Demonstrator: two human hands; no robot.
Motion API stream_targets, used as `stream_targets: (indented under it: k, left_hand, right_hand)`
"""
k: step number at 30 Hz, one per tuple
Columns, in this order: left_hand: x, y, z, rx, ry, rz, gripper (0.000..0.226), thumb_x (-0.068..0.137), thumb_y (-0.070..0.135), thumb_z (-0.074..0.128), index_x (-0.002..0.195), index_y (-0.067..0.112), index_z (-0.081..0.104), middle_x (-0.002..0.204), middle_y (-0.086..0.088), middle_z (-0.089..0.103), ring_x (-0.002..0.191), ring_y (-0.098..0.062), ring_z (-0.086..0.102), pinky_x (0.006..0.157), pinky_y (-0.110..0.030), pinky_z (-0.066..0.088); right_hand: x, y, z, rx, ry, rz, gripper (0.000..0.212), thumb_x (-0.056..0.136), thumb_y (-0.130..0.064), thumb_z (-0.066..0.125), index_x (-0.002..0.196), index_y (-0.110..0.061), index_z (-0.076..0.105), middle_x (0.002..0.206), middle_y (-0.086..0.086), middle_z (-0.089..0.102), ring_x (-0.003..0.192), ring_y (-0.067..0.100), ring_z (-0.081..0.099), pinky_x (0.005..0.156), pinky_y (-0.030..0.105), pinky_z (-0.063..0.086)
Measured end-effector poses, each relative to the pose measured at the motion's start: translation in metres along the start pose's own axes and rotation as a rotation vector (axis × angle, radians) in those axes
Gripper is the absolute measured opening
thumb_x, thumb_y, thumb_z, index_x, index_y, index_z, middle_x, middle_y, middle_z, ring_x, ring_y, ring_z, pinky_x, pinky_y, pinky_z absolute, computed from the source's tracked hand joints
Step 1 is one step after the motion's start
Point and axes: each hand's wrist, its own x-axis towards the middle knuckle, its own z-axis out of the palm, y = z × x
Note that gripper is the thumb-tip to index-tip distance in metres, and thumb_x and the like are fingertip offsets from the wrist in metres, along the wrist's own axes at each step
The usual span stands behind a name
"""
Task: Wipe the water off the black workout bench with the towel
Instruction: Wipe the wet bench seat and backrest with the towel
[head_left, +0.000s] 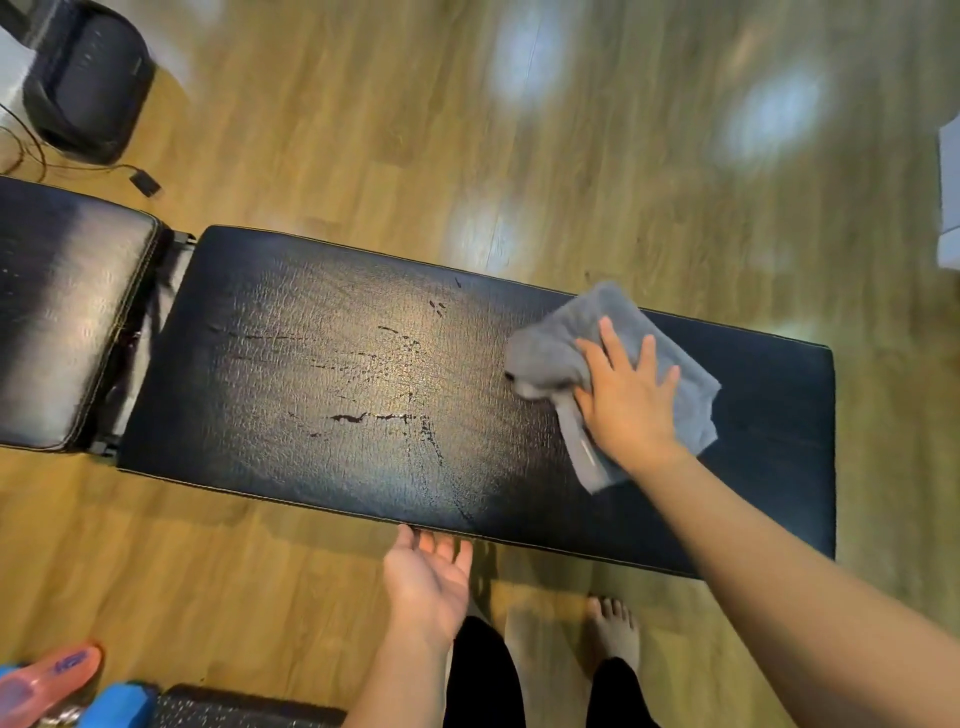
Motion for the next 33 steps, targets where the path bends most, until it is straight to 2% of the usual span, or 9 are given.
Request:
stream_targets:
  k: [4, 9, 15, 18, 22, 24, 27, 29, 33]
  left_hand:
    - [0.001, -0.001, 0.003, -0.017, 0.001, 0.016, 0.044, 0.102, 0.028, 0.027, 0.142, 0.013, 0.038, 0.137, -0.005, 0.047, 0.133, -0.024, 0.042, 0.110, -0.050, 0.033]
    - [0.000, 0.010, -0.004, 0.027, 0.004, 0.009, 0.026, 0.100, 0.024, 0.031, 0.089, 0.012, 0.051, 0.089, -0.006, 0.052, 0.084, -0.020, 0.052, 0.095, -0.044, 0.041]
    - [0.007, 0.048, -0.007, 0.041, 0.110, 0.123, 0.030, 0.099, 0.020, 0.026, 0.080, 0.018, 0.049, 0.080, -0.002, 0.049, 0.072, -0.015, 0.050, 0.077, -0.035, 0.050]
    - [0.011, 0.071, -0.003, 0.045, 0.160, 0.186, 0.034, 0.099, 0.020, 0.022, 0.112, 0.016, 0.054, 0.103, -0.004, 0.050, 0.101, -0.021, 0.049, 0.103, -0.047, 0.038]
    - [0.015, 0.079, 0.004, 0.106, 0.221, 0.179, 0.040, 0.099, 0.016, 0.021, 0.129, 0.019, 0.048, 0.129, -0.006, 0.049, 0.117, -0.025, 0.049, 0.104, -0.048, 0.040]
    - [0.015, 0.073, 0.004, 0.111, 0.232, 0.171, 0.036, 0.099, 0.017, 0.025, 0.125, 0.019, 0.050, 0.127, -0.004, 0.052, 0.112, -0.023, 0.052, 0.100, -0.044, 0.042]
    - [0.014, 0.066, 0.004, 0.081, 0.211, 0.142, 0.034, 0.099, 0.015, 0.025, 0.120, 0.022, 0.051, 0.122, -0.005, 0.052, 0.090, -0.018, 0.051, 0.102, -0.043, 0.042]
    - [0.013, 0.067, 0.004, 0.065, 0.206, 0.132, 0.037, 0.098, 0.013, 0.024, 0.123, 0.021, 0.050, 0.122, -0.007, 0.051, 0.090, -0.019, 0.049, 0.105, -0.045, 0.041]
    - [0.010, 0.075, 0.004, 0.080, 0.221, 0.122, 0.047, 0.097, 0.013, 0.021, 0.141, 0.017, 0.037, 0.126, -0.007, 0.042, 0.114, -0.026, 0.043, 0.110, -0.051, 0.035]
  right_hand:
    - [0.053, -0.088, -0.015, 0.110, 0.012, 0.018, 0.048, 0.099, -0.042, 0.047, 0.144, -0.034, 0.031, 0.166, -0.005, -0.003, 0.145, 0.052, -0.001, 0.106, 0.080, 0.002]
    - [0.014, -0.152, 0.010, 0.006, -0.013, -0.285, 0.053, 0.098, -0.044, 0.049, 0.147, -0.034, 0.032, 0.166, -0.003, 0.000, 0.145, 0.054, -0.001, 0.105, 0.079, 0.001]
    - [-0.096, -0.080, 0.049, -0.128, -0.063, -0.575, 0.055, 0.079, -0.044, 0.044, 0.131, -0.028, 0.056, 0.156, 0.001, 0.038, 0.135, 0.055, 0.034, 0.097, 0.077, 0.029]
    - [-0.111, -0.015, 0.049, -0.162, -0.078, -0.486, 0.058, 0.076, -0.037, 0.048, 0.133, -0.028, 0.055, 0.155, 0.003, 0.040, 0.134, 0.055, 0.037, 0.096, 0.075, 0.033]
    - [-0.062, 0.019, 0.024, -0.129, -0.032, -0.175, 0.055, 0.090, -0.033, 0.061, 0.142, -0.028, 0.046, 0.162, 0.000, 0.024, 0.141, 0.051, 0.023, 0.101, 0.075, 0.029]
    - [-0.020, 0.001, 0.007, -0.039, -0.023, -0.038, 0.053, 0.097, -0.043, 0.047, 0.147, -0.029, 0.037, 0.165, -0.005, 0.011, 0.146, 0.048, 0.011, 0.107, 0.074, 0.020]
    - [0.041, -0.058, -0.015, 0.106, 0.027, 0.101, 0.051, 0.098, -0.046, 0.045, 0.146, -0.034, 0.031, 0.165, -0.009, 0.002, 0.147, 0.047, 0.002, 0.110, 0.075, 0.007]
    - [0.065, -0.106, -0.021, 0.138, 0.005, 0.066, 0.050, 0.099, -0.043, 0.047, 0.145, -0.035, 0.030, 0.165, -0.008, -0.001, 0.147, 0.048, -0.002, 0.109, 0.076, 0.001]
    - [0.051, -0.183, -0.007, 0.061, 0.000, -0.207, 0.049, 0.099, -0.033, 0.050, 0.145, -0.033, 0.034, 0.166, -0.004, 0.000, 0.145, 0.052, -0.002, 0.106, 0.078, 0.002]
